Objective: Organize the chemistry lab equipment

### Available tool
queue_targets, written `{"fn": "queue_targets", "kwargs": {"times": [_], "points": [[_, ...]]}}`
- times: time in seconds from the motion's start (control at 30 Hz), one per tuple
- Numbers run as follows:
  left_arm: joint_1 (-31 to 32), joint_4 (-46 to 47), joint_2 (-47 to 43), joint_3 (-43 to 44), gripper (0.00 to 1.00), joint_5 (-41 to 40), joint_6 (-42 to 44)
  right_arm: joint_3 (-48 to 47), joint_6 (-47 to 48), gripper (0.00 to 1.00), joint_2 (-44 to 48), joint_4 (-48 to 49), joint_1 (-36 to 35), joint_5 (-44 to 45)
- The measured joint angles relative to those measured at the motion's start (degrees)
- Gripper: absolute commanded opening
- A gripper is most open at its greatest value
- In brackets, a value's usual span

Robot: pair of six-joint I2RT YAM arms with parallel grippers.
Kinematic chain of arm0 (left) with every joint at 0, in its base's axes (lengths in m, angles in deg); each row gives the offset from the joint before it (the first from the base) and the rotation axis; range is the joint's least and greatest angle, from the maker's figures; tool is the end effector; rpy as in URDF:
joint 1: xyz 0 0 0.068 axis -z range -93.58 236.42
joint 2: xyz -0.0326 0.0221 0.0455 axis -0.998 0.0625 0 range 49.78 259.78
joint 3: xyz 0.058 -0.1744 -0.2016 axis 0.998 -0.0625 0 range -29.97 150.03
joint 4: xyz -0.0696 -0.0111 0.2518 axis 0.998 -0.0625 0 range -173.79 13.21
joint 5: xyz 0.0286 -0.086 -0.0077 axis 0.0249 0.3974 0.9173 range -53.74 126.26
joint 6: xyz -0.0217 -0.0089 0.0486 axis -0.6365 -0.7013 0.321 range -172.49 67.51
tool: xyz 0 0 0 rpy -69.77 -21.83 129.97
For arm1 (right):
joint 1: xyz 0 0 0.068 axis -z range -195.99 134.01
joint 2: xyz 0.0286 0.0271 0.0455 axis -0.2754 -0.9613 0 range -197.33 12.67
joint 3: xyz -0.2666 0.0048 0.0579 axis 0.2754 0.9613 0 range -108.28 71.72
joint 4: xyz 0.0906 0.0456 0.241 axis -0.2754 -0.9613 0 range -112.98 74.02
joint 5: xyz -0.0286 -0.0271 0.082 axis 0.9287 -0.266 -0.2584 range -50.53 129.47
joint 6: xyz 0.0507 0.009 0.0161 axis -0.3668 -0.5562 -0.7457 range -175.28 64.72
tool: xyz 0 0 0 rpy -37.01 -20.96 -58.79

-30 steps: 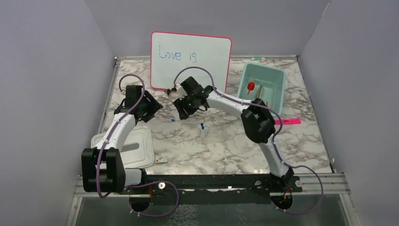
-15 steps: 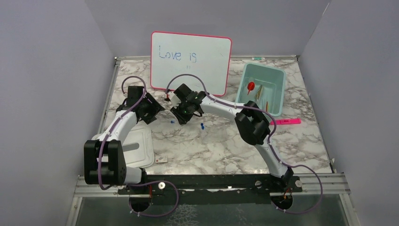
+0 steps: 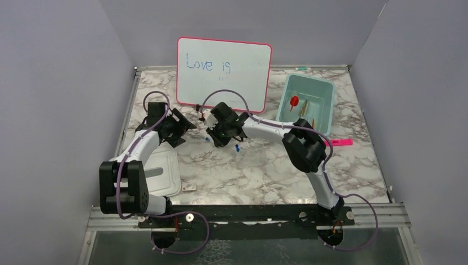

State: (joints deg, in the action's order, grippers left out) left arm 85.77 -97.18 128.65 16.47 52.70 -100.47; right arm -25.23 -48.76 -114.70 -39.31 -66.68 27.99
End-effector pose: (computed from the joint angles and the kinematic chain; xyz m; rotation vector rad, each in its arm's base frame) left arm 0.2735 -0.0070 0.2055 -0.9462 2.3978 -0.6884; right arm 0.3027 0.3808 0.1632 -1.3066 2.2185 0.5564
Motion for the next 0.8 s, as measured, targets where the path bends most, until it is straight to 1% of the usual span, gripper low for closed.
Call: {"fn": "queue_targets", "kwargs": {"times": [0.1,0.23,0.4,0.5,0.6,0.7,0.8], "points": [[0.0,2.2,1.6,0.0,0.84,4.8,0.8,6.5,-0.6,0.13,4.3,3.5,0.0,0.0],[0.0,4.4,4.0,0.0,0.75,10.9,2.6,11.6,-1.4,0.13,9.4,8.8,0.0,0.0],[0.0,7.5,4.3,0.0,0.57,17.4,4.2,14.6,-1.8,0.13,13.7,14.8,0.0,-0.2],[0.0,8.9,4.5,0.0,0.50,20.5,4.5,16.5,-2.0,0.13,15.6,17.5,0.0,-0.5],[0.3,9.9,5.0,0.0,0.45,22.3,4.5,17.4,-2.0,0.13,16.5,18.9,0.0,-1.2],[0.3,10.5,5.0,-0.1,0.44,23.7,4.5,17.7,-1.9,0.13,16.5,19.4,0.0,-1.9],[0.3,11.1,5.2,-0.1,0.37,25.0,4.5,18.0,-1.9,0.13,16.5,19.8,0.0,-2.5]]}}
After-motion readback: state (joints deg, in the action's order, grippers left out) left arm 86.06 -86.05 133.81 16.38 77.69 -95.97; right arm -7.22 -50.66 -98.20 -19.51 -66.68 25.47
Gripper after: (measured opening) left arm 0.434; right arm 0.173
